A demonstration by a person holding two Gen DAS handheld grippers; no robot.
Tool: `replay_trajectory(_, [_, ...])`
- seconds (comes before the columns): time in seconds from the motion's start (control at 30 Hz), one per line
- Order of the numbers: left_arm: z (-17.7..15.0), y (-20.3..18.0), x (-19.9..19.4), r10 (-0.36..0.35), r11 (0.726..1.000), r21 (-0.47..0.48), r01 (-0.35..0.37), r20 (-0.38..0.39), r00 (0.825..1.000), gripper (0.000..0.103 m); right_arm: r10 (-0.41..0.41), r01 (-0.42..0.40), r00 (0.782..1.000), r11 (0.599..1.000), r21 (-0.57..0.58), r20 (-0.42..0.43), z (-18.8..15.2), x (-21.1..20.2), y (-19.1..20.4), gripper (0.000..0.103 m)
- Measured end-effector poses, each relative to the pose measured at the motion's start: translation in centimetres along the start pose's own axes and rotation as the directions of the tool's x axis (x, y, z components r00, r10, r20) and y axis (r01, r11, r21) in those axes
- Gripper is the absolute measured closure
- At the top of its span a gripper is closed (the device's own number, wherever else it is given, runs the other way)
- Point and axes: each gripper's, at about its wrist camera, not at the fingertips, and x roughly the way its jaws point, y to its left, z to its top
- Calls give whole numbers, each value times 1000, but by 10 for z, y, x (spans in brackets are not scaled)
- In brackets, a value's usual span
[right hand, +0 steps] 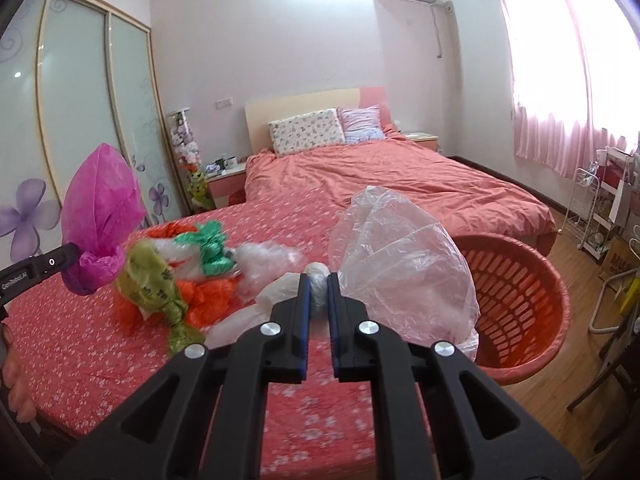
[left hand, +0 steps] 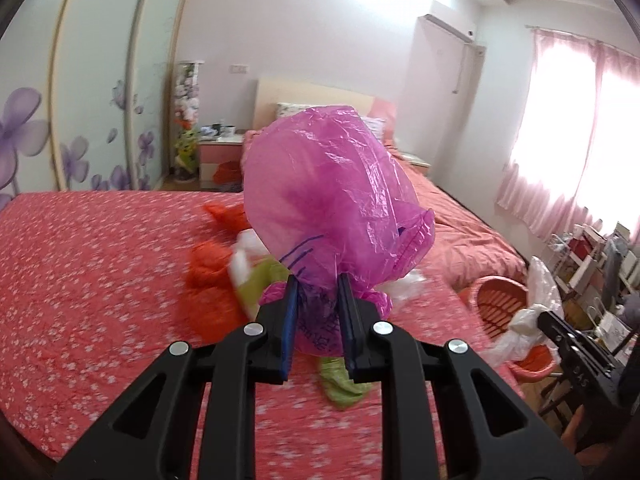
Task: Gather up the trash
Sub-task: 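Close the left tool on the magenta plastic bag and lift it, then carry both bags over the orange basket and open both tools to drop them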
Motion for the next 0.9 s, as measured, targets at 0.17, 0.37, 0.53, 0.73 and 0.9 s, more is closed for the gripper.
replay_trajectory(0.17, [7, -38, 13, -79, 996, 36, 79, -6, 997, 84, -48, 47, 999, 999, 21, 26, 9, -4, -28, 93])
replay_trajectory(0.37, [4, -84, 40, -170, 982, 75, 173, -46, 984, 84, -109, 107, 993, 993, 55, 37, 15, -3, -65, 93])
replay_trajectory(0.53, [-3, -122, 66, -236, 964, 103, 245, -91, 968, 84, -160, 156, 986, 983, 94, 38, 15, -1, -98, 93])
replay_trajectory(0.73, [-10, -157, 84, -299, 941, 125, 315, -133, 945, 84, -204, 199, 979, 970, 139, 24, 13, 11, -133, 93])
replay_trajectory(0.9, [-15, -185, 99, -337, 923, 139, 360, -166, 927, 84, -230, 225, 973, 960, 170, 14, 11, 23, -159, 93])
